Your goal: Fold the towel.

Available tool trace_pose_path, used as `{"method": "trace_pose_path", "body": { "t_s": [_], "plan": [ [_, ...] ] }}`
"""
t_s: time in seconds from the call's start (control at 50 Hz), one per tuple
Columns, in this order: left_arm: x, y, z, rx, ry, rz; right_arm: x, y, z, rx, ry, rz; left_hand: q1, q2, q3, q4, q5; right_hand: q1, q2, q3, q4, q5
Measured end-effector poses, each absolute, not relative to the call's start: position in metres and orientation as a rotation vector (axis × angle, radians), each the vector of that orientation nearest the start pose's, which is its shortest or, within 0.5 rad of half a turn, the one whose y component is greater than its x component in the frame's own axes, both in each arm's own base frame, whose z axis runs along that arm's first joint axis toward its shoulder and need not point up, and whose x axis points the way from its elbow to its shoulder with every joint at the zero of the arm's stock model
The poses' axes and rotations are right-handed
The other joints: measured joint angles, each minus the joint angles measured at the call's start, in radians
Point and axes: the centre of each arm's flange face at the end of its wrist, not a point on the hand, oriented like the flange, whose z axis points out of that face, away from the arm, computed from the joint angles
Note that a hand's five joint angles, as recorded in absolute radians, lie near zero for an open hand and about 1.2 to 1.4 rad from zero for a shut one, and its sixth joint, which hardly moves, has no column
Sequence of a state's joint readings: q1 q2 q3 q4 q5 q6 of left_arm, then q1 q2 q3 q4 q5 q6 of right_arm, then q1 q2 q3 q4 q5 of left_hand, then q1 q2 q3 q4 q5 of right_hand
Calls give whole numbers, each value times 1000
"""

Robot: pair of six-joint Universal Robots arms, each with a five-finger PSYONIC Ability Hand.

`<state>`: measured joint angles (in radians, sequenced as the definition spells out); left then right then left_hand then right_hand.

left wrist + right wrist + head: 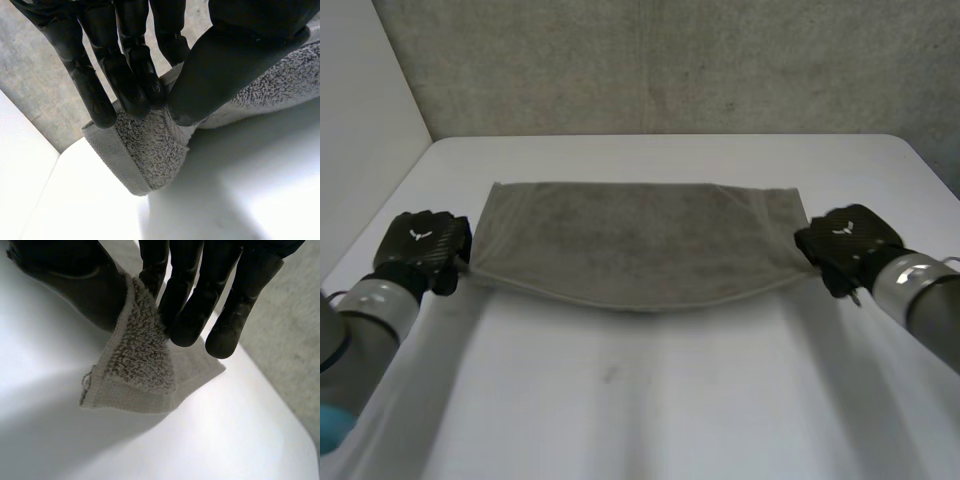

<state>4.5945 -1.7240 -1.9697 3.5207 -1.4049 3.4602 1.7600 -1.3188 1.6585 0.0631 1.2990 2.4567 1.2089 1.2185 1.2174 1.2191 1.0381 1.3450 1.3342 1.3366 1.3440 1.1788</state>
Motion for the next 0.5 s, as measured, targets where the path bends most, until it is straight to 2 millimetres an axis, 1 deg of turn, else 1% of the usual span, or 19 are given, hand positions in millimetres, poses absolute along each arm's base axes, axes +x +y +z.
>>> {"method": "trace_pose_path", "body": {
  "t_s": [0.02,0.06,0.08,0.14,0.2,0.26,0.32,0.34,0.36,0.38,0.4,0.42,0.44,0.5],
  "plan": [
    [-179,-270,184,686,2301,-2020,209,-271,207,-1336,2301,-1764,0,0,0,0,0,0,0,0,0,0],
    [-178,-252,198,707,2287,-2018,200,-256,220,-1356,2348,-1706,0,0,0,0,0,0,0,0,0,0],
    [-177,-248,202,714,2280,-2022,198,-252,223,-1363,2358,-1694,0,0,0,0,0,0,0,0,0,0],
    [-177,-226,221,762,2239,-2059,188,-233,240,-1408,2388,-1660,0,0,0,0,0,0,0,0,0,0],
    [-179,-214,232,810,2211,-2100,183,-226,251,-1442,2387,-1683,0,0,0,0,0,0,0,0,0,0],
    [-180,-209,238,853,2191,-2135,182,-227,255,-1468,2371,-1733,0,0,0,0,0,0,0,0,0,0],
    [-180,-212,239,872,2188,-2147,182,-236,253,-1478,2359,-1767,0,0,0,0,0,0,0,0,0,0],
    [-180,-217,237,877,2194,-2145,183,-244,249,-1480,2355,-1781,0,0,0,0,0,0,0,0,0,0],
    [-180,-220,236,878,2197,-2143,184,-247,247,-1481,2353,-1787,0,0,0,0,0,0,0,0,0,0],
    [-181,-228,232,880,2205,-2138,185,-257,242,-1481,2350,-1796,0,0,0,0,0,0,0,0,0,0],
    [-181,-232,230,880,2210,-2134,186,-262,239,-1482,2349,-1800,0,0,0,0,0,0,0,0,0,0],
    [-182,-242,225,881,2219,-2128,188,-271,234,-1482,2346,-1807,0,0,0,0,0,0,0,0,0,0],
    [-183,-247,223,882,2221,-2126,190,-276,231,-1482,2346,-1809,0,0,0,0,0,0,0,0,0,0],
    [-189,-279,207,894,2239,-2114,199,-305,213,-1486,2345,-1818,0,0,0,0,0,0,0,0,0,0]
  ]
}}
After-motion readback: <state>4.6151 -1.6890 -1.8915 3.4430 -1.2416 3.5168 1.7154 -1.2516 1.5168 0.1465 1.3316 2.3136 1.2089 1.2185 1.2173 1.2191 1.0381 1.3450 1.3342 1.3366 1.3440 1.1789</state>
